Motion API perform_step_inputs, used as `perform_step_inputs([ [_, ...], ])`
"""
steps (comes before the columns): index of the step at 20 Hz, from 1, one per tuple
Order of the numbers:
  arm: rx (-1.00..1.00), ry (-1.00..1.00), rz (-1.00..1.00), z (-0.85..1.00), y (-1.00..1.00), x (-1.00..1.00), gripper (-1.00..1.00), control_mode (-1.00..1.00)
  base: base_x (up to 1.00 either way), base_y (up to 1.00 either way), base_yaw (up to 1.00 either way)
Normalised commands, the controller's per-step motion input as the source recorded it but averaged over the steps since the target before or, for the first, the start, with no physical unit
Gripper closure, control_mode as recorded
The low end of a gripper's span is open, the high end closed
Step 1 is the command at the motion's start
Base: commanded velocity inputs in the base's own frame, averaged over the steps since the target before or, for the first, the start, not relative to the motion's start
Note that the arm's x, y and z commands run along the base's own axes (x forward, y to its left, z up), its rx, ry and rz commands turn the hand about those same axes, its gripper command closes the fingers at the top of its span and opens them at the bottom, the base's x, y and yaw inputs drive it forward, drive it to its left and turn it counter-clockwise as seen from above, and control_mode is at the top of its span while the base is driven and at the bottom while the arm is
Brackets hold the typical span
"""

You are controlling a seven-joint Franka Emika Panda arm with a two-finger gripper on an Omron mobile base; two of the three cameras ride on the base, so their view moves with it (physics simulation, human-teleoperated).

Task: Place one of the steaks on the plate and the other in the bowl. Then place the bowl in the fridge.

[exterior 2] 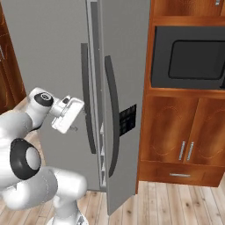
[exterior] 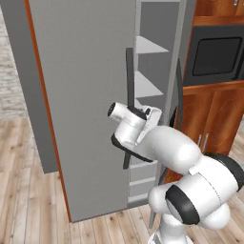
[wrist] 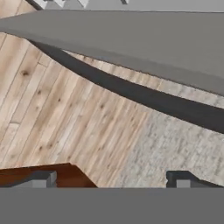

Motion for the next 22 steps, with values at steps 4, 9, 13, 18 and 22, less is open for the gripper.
perform_step_inputs([
  [4,-0.11,0.36,0.22,0.05,-0.58,0.40,-1.00,-1.00,0.00,0.00,0.00],
  [9,0.03,0.10,0.15,-0.01,-0.41,0.52,-1.00,-1.00,0.00,0.00,0.00],
  [13,0.00,0.12,0.05,0.00,0.23,0.52,-1.00,-1.00,0.00,0.00,0.00],
  [18,0.00,0.11,0.05,0.00,-0.06,0.34,-1.00,-1.00,0.00,0.00,0.00],
  [22,0.00,0.06,0.12,0.00,-0.28,0.25,-1.00,-1.00,0.00,0.00,0.00],
])
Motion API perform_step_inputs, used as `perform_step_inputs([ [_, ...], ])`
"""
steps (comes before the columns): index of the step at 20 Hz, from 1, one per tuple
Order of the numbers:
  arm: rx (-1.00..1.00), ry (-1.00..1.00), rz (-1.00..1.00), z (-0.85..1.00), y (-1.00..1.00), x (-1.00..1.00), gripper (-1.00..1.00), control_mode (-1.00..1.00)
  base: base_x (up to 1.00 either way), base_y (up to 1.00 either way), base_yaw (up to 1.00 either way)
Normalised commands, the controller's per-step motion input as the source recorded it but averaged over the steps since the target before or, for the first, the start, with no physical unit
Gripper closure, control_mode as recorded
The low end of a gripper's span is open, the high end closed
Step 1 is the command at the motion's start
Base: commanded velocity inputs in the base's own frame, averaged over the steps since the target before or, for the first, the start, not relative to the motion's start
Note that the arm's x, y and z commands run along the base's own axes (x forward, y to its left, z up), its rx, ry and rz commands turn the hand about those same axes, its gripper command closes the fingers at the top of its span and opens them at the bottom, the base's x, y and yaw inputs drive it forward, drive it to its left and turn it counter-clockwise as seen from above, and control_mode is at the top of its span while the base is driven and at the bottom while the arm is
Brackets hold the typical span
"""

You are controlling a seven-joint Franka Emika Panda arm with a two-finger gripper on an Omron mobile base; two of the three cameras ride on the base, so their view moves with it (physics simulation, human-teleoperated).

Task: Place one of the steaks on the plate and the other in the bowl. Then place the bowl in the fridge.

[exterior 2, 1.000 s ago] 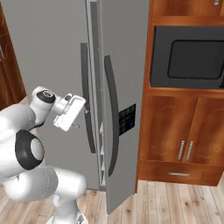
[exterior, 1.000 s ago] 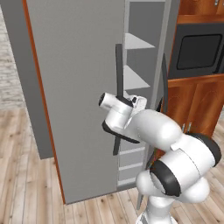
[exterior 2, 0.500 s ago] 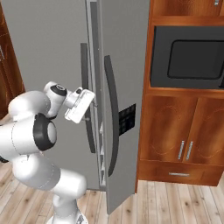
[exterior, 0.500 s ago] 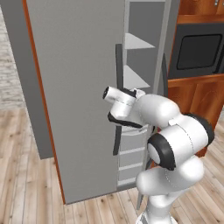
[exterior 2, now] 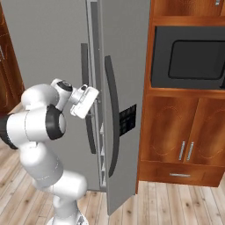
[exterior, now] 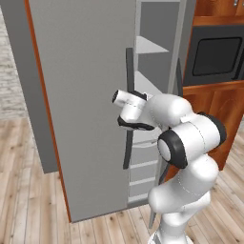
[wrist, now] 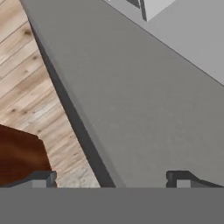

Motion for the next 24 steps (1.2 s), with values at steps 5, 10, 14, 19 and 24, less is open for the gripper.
perform_step_inputs([
  [5,0.00,0.04,0.13,0.00,-0.30,0.40,-1.00,-1.00,0.00,0.00,0.00],
  [10,0.00,0.04,0.08,0.00,-0.45,0.11,-1.00,-1.00,0.00,0.00,0.00],
  [14,0.00,0.00,-0.04,0.02,-1.00,-0.62,-1.00,-1.00,0.00,0.00,0.00],
  [19,0.00,0.00,0.00,0.24,-1.00,-0.52,-1.00,-1.00,0.00,0.00,0.00],
  [24,0.00,0.02,0.03,0.31,-1.00,-0.10,-1.00,-1.00,0.00,0.00,0.00],
])
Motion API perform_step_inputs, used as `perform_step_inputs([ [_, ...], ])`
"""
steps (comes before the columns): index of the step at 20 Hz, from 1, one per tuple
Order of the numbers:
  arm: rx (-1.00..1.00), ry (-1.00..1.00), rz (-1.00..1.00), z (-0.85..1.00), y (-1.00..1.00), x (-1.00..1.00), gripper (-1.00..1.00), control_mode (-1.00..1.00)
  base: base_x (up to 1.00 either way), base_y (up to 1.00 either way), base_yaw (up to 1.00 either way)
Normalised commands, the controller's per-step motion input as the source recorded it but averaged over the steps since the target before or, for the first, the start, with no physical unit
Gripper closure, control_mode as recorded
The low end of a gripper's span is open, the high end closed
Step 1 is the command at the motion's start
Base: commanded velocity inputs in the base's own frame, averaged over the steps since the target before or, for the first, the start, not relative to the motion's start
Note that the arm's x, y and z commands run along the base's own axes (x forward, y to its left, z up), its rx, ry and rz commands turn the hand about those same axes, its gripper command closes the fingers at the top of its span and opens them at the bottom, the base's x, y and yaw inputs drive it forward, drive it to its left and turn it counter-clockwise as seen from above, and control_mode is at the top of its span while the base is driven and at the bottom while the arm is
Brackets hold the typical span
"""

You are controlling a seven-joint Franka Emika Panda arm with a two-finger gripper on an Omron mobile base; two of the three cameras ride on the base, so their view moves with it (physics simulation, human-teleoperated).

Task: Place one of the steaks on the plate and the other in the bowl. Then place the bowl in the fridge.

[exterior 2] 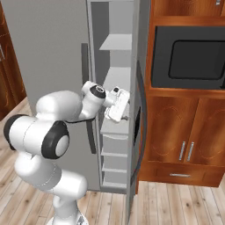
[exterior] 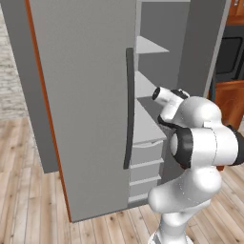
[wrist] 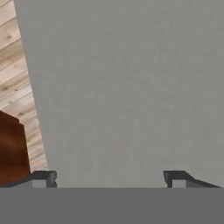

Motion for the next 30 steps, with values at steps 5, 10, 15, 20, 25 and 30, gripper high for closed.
perform_step_inputs([
  [5,-0.01,0.07,0.04,0.24,-0.92,0.00,-1.00,-1.00,0.00,0.00,0.00],
  [10,-0.13,0.02,0.03,0.11,0.73,-0.01,-1.00,-1.00,0.00,0.00,0.00],
  [15,0.03,-0.02,-0.01,-0.01,1.00,0.01,-1.00,-1.00,0.00,0.00,0.00],
  [20,0.73,-0.42,-0.29,-0.24,0.65,0.06,-1.00,-1.00,0.00,0.00,0.00],
  [25,0.69,-0.53,-0.35,-0.34,0.57,0.29,-1.00,-1.00,0.00,0.00,0.00],
  [30,0.62,-0.51,-0.42,-0.49,0.47,0.48,-1.00,-1.00,0.00,0.00,0.00],
])
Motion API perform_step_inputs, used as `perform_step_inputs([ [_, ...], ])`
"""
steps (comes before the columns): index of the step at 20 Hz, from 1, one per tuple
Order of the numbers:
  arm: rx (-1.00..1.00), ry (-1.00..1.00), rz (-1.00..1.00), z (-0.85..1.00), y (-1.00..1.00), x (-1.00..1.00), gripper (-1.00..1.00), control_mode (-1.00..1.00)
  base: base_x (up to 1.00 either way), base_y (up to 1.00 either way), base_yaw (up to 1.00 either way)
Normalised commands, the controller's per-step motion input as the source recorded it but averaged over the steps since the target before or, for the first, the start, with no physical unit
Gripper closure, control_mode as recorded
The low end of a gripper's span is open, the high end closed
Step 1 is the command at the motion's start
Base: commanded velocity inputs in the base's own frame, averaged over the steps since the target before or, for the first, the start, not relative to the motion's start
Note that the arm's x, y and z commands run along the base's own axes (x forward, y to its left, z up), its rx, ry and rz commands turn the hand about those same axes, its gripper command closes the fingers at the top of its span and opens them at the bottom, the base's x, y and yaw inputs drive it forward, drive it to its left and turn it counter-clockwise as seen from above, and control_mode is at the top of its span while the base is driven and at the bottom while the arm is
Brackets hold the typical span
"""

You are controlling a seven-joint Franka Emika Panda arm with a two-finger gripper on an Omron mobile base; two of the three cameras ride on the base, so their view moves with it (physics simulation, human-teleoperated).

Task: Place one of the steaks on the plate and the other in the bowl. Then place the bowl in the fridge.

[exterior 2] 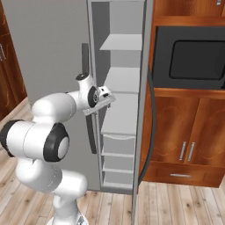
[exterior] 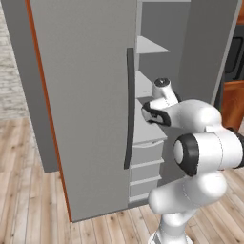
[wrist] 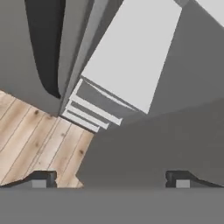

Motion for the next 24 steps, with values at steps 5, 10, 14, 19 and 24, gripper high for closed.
perform_step_inputs([
  [5,0.58,-0.32,-0.65,-0.18,0.01,0.42,-1.00,-1.00,0.00,0.00,0.00],
  [10,0.32,-0.07,-0.53,0.00,0.54,-0.06,-1.00,-1.00,0.00,0.00,0.00],
  [14,0.21,-0.01,-0.33,0.28,0.64,-0.01,-1.00,-1.00,0.00,0.00,0.00],
  [19,-0.01,-0.03,0.01,0.09,0.42,0.05,-1.00,-1.00,0.00,0.00,0.00],
  [24,0.01,-0.14,0.10,0.14,0.18,0.03,-1.00,-1.00,0.00,0.00,0.00],
])
